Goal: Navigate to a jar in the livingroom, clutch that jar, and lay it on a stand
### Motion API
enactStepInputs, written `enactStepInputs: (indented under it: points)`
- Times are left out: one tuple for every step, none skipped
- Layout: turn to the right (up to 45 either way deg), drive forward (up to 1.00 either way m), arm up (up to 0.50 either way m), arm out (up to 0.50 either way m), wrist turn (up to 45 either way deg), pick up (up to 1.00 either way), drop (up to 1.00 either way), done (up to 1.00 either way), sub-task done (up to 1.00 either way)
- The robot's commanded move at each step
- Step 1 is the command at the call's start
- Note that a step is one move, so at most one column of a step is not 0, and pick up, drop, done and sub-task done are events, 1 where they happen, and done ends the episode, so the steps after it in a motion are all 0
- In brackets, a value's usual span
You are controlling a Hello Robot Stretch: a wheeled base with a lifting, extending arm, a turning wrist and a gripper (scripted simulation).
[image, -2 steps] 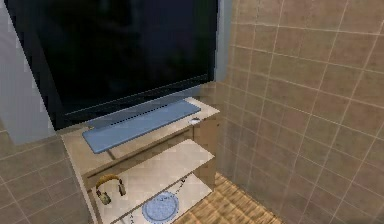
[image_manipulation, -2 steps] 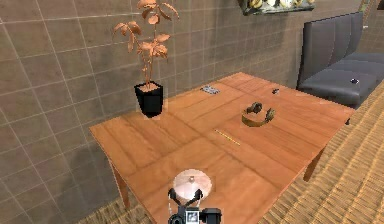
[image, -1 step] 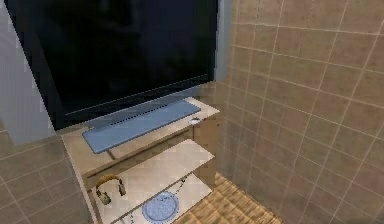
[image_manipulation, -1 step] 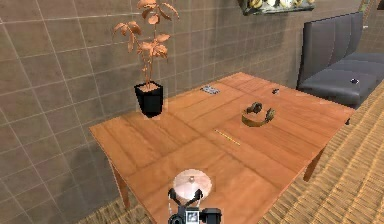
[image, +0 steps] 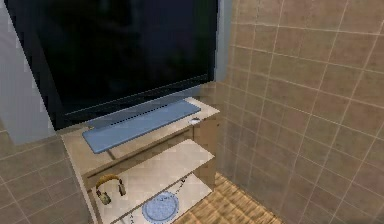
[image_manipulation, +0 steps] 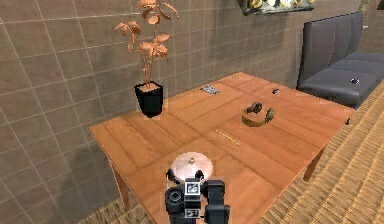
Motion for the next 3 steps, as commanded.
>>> enactStepInputs:
  points:
    - [0.0,0.00,0.22,0.00,0.0,0.00,0.00,0.00,0.00]
    - [0.0,0.00,0.00,0.00,-45.0,0.00,0.00,0.00,0.00]
    - [0.0,0.00,0.00,0.00,-45.0,0.00,0.00,0.00,0.00]
